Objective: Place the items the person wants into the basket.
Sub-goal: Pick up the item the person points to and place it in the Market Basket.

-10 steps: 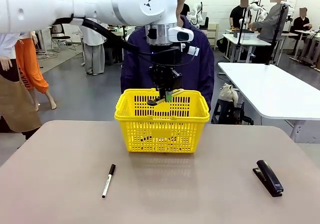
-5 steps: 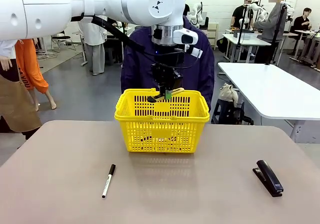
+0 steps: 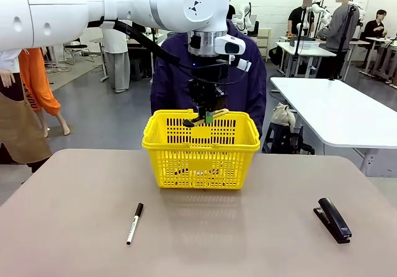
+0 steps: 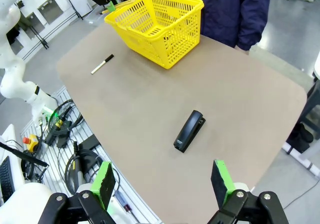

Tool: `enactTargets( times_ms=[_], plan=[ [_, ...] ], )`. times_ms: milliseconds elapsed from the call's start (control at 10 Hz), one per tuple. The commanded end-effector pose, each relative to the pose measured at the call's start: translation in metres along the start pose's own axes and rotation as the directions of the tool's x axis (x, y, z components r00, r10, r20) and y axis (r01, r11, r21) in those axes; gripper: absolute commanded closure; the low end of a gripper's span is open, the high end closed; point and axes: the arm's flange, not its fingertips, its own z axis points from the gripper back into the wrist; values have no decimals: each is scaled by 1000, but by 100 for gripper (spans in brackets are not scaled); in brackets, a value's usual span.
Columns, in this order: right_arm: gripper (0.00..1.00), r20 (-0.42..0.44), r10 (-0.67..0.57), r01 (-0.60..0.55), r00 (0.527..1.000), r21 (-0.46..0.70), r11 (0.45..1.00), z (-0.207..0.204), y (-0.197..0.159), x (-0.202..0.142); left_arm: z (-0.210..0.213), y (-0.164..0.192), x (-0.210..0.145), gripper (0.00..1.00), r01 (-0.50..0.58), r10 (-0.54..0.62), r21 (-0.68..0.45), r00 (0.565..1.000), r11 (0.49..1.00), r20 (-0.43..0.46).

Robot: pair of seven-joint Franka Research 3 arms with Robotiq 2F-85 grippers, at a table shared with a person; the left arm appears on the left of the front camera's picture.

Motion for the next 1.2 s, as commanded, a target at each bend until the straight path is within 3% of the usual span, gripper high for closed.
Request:
enactTargets(
  times_ms=[0, 100, 300, 600, 1100],
  plan=[
    [0, 38, 11, -12, 999, 18, 1000, 0, -2, 2, 2, 0, -1, 79, -19, 19, -19, 1000, 1000, 5],
    [0, 38, 11, -12, 999, 18, 1000, 0, -2, 2, 0, 0, 0, 74, 0, 0, 0, 1000, 1000, 0],
    [0, 38, 11, -12, 999, 18, 1000, 0, -2, 2, -9, 25, 10, 74, 197, -203, 94, 978, 976, 57],
    [0, 38, 11, -12, 999, 18, 1000, 0, -2, 2, -21, 41, 11, 74, 337, -345, 133, 938, 932, 43],
    [0, 38, 11, -12, 999, 18, 1000, 0, -2, 2, -68, 78, 16, 74, 405, -405, 99, 914, 909, -17]
  ],
)
